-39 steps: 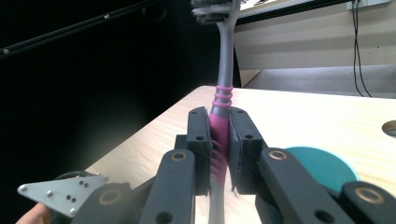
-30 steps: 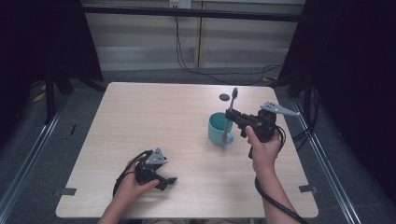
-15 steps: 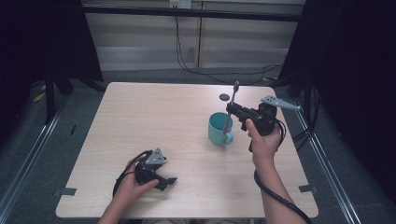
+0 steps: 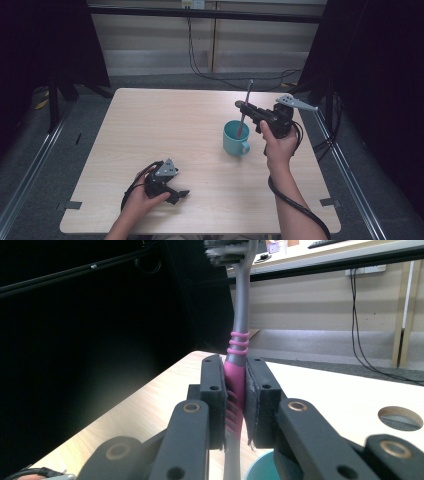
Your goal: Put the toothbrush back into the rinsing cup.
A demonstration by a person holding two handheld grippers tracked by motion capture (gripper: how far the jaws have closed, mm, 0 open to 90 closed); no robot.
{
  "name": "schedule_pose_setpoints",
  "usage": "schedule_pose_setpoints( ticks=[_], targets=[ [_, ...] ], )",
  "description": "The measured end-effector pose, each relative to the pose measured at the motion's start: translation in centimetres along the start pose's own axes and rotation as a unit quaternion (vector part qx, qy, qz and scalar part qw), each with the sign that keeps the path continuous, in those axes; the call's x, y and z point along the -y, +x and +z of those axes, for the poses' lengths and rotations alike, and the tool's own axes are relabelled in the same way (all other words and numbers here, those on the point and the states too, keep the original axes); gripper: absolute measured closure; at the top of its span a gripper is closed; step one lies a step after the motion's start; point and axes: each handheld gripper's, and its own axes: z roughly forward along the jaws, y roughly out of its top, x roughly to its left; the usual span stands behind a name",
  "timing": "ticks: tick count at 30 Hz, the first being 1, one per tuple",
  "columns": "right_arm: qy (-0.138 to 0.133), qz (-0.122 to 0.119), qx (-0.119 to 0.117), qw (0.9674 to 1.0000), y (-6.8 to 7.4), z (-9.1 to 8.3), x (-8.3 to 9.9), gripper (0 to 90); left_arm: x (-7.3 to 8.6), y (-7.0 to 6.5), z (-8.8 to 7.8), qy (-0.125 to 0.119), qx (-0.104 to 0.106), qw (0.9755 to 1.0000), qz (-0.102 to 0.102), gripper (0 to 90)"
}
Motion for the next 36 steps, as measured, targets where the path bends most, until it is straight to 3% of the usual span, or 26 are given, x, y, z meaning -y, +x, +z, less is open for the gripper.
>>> schedule_pose_setpoints(
  ticks=[36],
  targets=[
    [0.005,-0.023,0.049,0.9985,-1.5,2.6,0.6,80.5,0.0,0.0,0.0,-0.003,0.0,1.0,-0.002,11.0]
  ],
)
